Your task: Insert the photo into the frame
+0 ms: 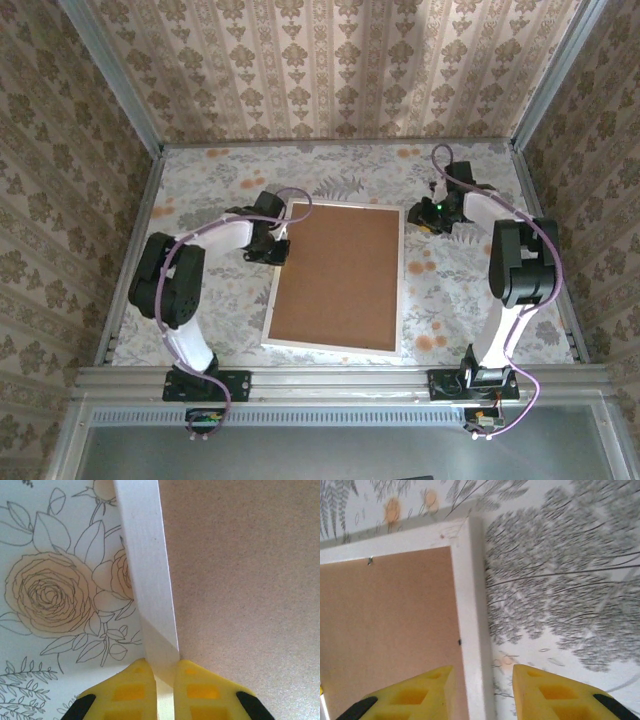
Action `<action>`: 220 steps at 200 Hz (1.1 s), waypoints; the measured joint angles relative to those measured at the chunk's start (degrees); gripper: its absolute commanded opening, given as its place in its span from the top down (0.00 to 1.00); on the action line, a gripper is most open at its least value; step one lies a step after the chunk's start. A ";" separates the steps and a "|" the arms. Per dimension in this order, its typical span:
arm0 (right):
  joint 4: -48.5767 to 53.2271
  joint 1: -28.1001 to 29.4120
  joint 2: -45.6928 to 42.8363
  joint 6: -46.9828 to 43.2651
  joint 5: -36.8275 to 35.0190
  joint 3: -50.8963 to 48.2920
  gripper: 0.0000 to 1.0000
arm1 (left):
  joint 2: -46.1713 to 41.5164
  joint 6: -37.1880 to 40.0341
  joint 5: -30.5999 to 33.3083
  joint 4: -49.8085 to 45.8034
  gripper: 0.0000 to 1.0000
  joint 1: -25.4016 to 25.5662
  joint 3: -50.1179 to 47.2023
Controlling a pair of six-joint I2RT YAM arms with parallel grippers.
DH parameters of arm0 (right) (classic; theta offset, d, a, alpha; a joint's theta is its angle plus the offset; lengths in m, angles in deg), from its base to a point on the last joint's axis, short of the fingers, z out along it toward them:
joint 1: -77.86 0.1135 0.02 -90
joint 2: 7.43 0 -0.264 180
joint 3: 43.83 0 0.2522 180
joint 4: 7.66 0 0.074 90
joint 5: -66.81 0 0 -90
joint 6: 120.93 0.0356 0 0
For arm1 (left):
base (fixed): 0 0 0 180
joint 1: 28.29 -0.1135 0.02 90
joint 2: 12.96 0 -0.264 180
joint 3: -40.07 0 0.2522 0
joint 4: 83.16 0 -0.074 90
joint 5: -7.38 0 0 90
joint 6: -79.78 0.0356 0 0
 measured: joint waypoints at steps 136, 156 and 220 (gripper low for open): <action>3.26 1.33 7.58 -2.05 1.40 4.72 0.71 | -0.07 -0.46 0.00 0.04 0.92 0.00 0.00; 3.50 1.53 8.07 -2.27 1.77 4.79 0.71 | -0.07 -0.46 0.00 0.04 0.92 0.00 0.00; 4.09 1.86 8.85 -2.27 2.23 5.86 0.69 | -0.07 -0.46 0.00 0.04 0.93 0.00 0.00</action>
